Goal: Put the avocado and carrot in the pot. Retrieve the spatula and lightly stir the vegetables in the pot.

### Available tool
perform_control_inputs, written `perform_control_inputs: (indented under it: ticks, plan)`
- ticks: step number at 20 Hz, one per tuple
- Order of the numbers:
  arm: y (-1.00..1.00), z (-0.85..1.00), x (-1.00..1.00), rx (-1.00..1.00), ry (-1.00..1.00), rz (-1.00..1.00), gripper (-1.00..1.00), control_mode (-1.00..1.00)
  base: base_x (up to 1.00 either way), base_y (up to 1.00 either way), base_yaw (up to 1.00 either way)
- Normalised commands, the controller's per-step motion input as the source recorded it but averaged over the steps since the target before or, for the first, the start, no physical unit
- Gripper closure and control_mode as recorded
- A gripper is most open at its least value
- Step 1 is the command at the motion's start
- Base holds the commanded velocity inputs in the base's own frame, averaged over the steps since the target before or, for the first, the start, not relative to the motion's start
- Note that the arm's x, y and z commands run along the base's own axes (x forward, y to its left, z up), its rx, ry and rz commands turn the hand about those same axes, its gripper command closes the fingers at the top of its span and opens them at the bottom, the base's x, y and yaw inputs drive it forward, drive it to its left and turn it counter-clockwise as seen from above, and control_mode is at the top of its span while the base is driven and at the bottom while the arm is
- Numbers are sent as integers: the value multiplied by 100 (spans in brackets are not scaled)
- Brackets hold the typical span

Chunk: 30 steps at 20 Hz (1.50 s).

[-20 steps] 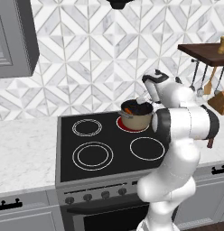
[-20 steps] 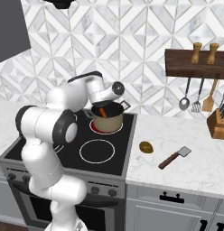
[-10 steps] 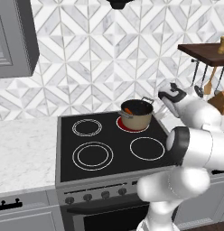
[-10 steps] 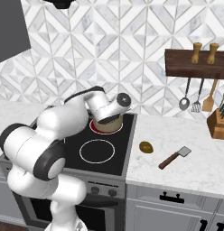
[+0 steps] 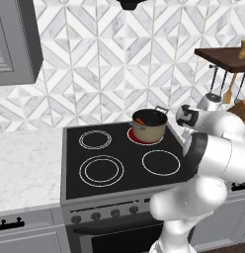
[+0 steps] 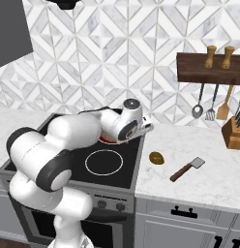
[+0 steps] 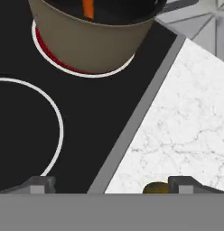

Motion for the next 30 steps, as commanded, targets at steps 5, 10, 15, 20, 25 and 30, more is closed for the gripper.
perform_control_inputs:
  ticks: [5,10,15,20,25,30]
  plan:
    - [-74,-46,6,0,43,-41,-100,-100,0,0,0]
    - [-55,-44,0,0,14,-18,-100,-100,0,0,0]
    - [-32,-52,6,0,0,-1,-100,-100,0,0,0]
    - [-10,-41,17,0,0,0,-100,-100,0,0,0]
    - [-3,-26,-14,0,0,0,-100,-100,0,0,0]
    - [0,-8,-33,0,-5,0,100,-100,0,0,0]
